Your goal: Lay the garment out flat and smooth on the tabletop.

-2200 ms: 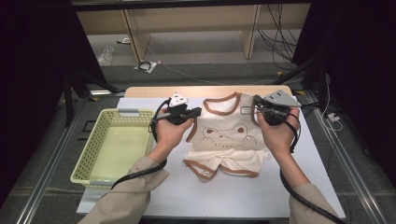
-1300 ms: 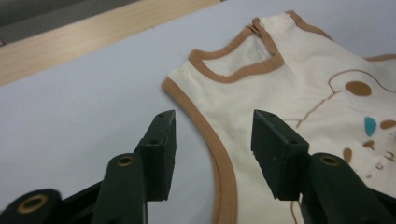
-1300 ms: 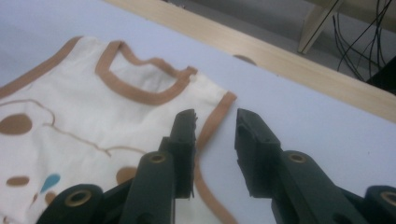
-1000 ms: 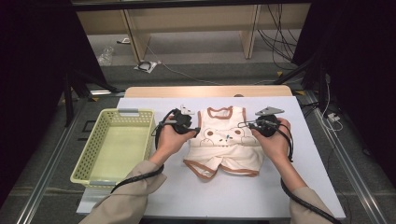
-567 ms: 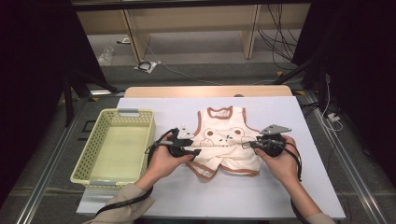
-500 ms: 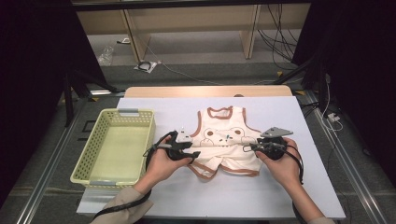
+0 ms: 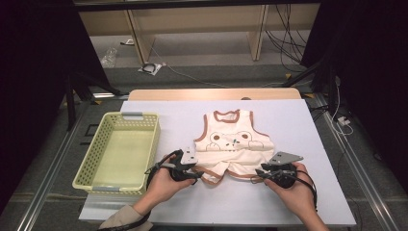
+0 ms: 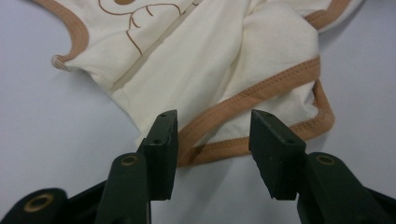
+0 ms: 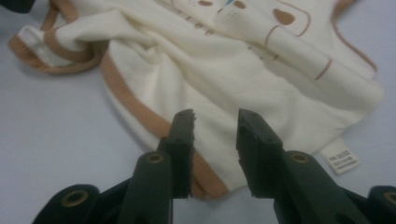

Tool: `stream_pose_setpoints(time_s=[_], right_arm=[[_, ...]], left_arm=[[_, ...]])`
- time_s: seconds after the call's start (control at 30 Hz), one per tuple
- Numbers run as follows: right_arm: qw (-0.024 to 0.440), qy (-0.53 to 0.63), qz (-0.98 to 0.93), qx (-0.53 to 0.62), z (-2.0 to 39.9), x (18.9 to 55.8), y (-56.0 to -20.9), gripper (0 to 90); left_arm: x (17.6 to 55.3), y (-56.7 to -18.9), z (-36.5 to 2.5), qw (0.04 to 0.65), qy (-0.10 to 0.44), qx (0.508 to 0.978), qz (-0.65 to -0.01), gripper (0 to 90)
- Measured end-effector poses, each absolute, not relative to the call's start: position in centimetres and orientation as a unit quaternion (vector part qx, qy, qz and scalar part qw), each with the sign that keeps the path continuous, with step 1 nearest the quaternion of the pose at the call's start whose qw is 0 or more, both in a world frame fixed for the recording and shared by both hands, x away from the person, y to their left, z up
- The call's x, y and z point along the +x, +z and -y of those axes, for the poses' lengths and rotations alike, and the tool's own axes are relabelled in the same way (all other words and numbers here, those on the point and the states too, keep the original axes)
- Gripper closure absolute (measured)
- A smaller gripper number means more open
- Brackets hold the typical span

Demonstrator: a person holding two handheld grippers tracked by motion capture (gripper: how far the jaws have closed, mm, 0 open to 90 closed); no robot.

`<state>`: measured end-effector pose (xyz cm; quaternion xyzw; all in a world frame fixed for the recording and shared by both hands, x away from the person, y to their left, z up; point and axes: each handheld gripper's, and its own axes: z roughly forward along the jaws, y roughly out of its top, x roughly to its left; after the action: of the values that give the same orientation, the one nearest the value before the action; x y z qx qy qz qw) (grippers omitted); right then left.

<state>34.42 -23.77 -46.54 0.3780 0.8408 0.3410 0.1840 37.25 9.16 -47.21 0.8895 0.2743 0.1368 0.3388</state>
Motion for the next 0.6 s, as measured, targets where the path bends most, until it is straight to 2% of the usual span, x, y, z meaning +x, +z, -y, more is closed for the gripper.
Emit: stream_pose_setpoints(time_s=[0.47, 0.6], right_arm=[[0.156, 0.328, -0.876, 0.318, 21.6, 34.2, -47.5, 66.2], [0.151, 0.318, -0.883, 0.31, 21.2, 34.4, -48.0, 68.2]], left_arm=[[37.7, -48.3, -9.4, 0.315, 0.13, 0.896, -0.285, 53.2], [38.1, -48.5, -9.4, 0.323, 0.119, 0.892, -0.293, 54.3]])
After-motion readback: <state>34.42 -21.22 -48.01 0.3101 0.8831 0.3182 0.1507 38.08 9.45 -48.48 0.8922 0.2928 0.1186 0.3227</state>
